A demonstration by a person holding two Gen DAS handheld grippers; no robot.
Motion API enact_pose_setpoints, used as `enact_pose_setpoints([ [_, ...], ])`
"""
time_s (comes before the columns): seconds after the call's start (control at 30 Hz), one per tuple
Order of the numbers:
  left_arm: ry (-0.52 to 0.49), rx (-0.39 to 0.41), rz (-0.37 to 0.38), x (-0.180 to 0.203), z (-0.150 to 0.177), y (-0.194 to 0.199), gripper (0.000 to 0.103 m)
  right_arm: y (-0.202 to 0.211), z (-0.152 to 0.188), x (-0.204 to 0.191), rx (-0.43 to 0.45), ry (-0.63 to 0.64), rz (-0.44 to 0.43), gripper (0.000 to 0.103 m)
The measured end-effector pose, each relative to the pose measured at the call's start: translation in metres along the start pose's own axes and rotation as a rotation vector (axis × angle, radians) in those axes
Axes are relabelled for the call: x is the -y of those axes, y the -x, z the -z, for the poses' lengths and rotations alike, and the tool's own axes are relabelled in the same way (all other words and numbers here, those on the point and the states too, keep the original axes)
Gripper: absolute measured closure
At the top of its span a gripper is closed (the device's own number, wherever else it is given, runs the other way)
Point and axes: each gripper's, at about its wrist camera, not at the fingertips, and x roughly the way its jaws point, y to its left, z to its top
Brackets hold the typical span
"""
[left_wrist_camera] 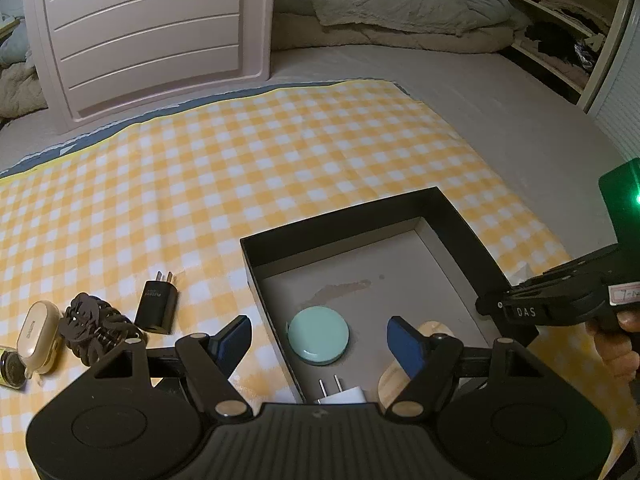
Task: Organize rigid objects
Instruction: 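Move the left tool to the black smartwatch and close on it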
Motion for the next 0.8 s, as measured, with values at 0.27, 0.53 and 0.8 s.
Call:
enact_pose_setpoints([
  [0.27,0.035,0.042,-0.009,-0.009,0.004,0.022,0.014,0.000,0.000,0.000,0.000,0.000,0.000,0.099],
  [0.53,0.134,0.091,-0.114,-0.044,0.007,0.042,0.004,-0.001,-0.001,-0.001,0.000,0.000,0.002,0.100],
  [0.8,0.267,0.065,-0.241,-0.092,0.016,0.038,0.000,0.000,0.001,-0.001,0.000,0.001,0.002,0.100],
])
